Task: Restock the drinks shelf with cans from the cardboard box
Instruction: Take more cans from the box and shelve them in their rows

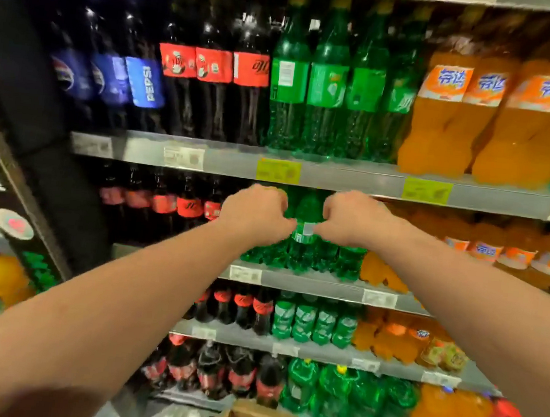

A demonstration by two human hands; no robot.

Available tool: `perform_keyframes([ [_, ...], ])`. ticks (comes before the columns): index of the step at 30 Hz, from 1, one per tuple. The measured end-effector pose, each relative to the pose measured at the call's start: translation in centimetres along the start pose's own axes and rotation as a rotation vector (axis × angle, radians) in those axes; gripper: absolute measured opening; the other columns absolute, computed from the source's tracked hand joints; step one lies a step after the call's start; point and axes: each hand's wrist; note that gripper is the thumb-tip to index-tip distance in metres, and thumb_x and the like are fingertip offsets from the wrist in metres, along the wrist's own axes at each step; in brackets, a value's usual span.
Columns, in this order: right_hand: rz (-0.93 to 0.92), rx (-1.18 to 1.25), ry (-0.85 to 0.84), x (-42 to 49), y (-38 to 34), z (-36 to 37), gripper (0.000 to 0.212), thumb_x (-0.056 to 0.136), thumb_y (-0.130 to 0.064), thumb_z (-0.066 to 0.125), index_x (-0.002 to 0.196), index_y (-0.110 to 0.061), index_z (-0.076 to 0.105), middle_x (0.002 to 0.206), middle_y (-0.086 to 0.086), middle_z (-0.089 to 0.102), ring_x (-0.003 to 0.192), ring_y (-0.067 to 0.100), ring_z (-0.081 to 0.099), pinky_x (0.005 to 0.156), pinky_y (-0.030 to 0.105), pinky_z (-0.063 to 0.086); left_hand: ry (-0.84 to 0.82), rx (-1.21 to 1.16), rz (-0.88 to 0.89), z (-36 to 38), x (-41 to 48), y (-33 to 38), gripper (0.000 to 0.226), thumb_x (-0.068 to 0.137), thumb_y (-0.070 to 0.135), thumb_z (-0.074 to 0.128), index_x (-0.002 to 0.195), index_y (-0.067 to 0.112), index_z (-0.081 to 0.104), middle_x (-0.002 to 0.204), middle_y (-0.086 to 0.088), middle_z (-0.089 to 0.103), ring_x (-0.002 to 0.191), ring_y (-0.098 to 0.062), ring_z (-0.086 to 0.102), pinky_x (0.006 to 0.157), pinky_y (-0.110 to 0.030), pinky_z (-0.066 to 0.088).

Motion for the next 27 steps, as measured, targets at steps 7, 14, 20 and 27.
perform_keyframes([
  [7, -0.167, -0.007, -0.102, 0.9, -1.3, 8.6, 0.031, 0.084, -0.042, 0.056, 0.100, -0.018, 0.063, 0.086, 0.004, 0.049, 0.079, 0.028, 0.052, 0.067, 0.030, 0.039, -0.049, -0.015, -0.166, 8.2, -2.3, -2.2, 0.029, 0.080, 0.037, 0.058, 0.103, 0.021, 0.066, 0.104, -0.007, 0.065, 0.099, -0.032, 0.060, 0.071, -0.031, 0.039],
  [14, -0.272, -0.039, -0.309, 0.6, -1.1, 17.9, 0.022, 0.086, -0.036, 0.053, 0.092, -0.016, 0.058, 0.084, 0.005, 0.053, 0.077, 0.026, 0.055, 0.061, 0.029, 0.040, -0.155, -0.038, -0.279, 17.1, -5.3, -4.6, 0.030, 0.081, 0.038, 0.056, 0.102, 0.018, 0.065, 0.099, -0.005, 0.065, 0.096, -0.030, 0.061, 0.069, -0.030, 0.040],
  [20, -0.294, -0.034, -0.398, 0.4, -1.5, 24.8, 0.017, 0.084, -0.033, 0.054, 0.087, -0.017, 0.056, 0.087, 0.005, 0.051, 0.080, 0.028, 0.051, 0.067, 0.031, 0.040, -0.275, 0.007, -0.357, 23.4, -7.6, -7.5, 0.028, 0.085, 0.035, 0.053, 0.104, 0.016, 0.060, 0.102, -0.005, 0.063, 0.089, -0.028, 0.057, 0.066, -0.032, 0.038],
  [27, -0.305, -0.037, -0.550, 1.1, -2.9, 32.8, 0.022, 0.086, -0.038, 0.053, 0.089, -0.017, 0.056, 0.087, 0.007, 0.053, 0.078, 0.029, 0.051, 0.065, 0.031, 0.043, -0.383, 0.028, -0.395, 30.2, -8.9, -11.7, 0.026, 0.086, 0.036, 0.051, 0.103, 0.018, 0.061, 0.097, -0.004, 0.063, 0.086, -0.027, 0.057, 0.063, -0.033, 0.039],
])
Point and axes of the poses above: each hand's wrist, its own x-axis towards the middle knuckle, its own z-axis out of the palm, y = z × x
